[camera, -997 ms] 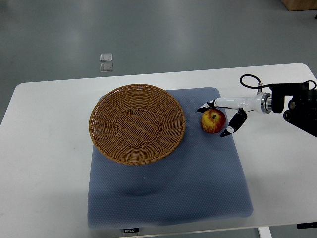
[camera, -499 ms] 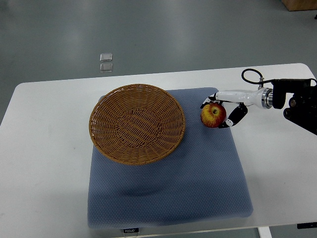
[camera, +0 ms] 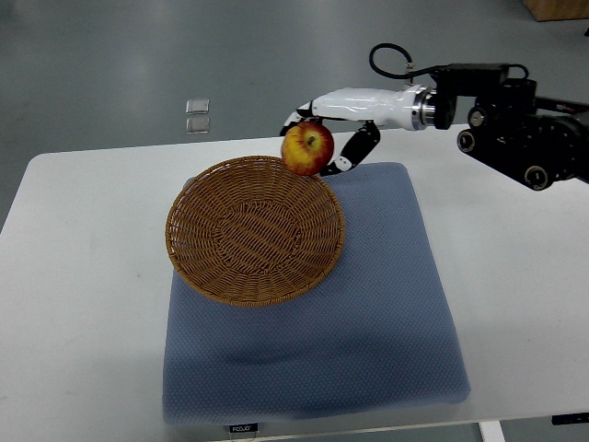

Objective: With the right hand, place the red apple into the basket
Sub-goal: 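Lift the apple with the right hand and carry it over the basket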

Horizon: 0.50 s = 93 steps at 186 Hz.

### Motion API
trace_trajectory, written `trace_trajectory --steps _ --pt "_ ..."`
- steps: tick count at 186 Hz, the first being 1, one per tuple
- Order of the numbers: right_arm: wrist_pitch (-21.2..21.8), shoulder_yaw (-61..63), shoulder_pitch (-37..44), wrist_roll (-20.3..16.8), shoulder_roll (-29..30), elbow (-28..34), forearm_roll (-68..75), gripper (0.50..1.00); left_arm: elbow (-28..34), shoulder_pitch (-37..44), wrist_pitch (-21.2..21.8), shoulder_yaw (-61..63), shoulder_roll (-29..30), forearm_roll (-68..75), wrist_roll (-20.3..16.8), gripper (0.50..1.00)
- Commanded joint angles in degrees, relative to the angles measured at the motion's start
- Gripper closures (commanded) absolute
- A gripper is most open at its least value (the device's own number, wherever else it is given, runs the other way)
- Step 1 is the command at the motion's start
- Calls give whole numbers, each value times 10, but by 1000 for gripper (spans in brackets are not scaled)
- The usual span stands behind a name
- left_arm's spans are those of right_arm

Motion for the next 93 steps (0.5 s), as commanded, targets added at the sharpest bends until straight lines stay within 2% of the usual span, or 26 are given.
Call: trace_trajectory --steps 1,17,18,24,42,43,55,93 --pt "1 -16 26 14 50 1 -1 832 4 0 0 -1 0 0 0 500" --pt "0 -26 34 17 71 1 -1 828 4 0 0 -1 0 0 0 500" --pt "-1 -41 40 18 96 0 -2 822 5 1 1 -1 0 0 0 500" --pt "-3 -51 42 18 111 0 -4 818 5 0 1 -1 0 0 0 500" --pt "-3 -62 42 18 123 0 -3 803 5 1 1 -1 0 0 0 500" --pt "-3 -74 42 18 139 0 -4 789 5 1 1 -1 0 0 0 500" --pt "-4 -87 41 19 159 -3 -4 779 4 1 1 -1 0 0 0 500" --pt "-4 -129 35 19 163 -7 -4 746 1 1 0 -1 0 0 0 500"
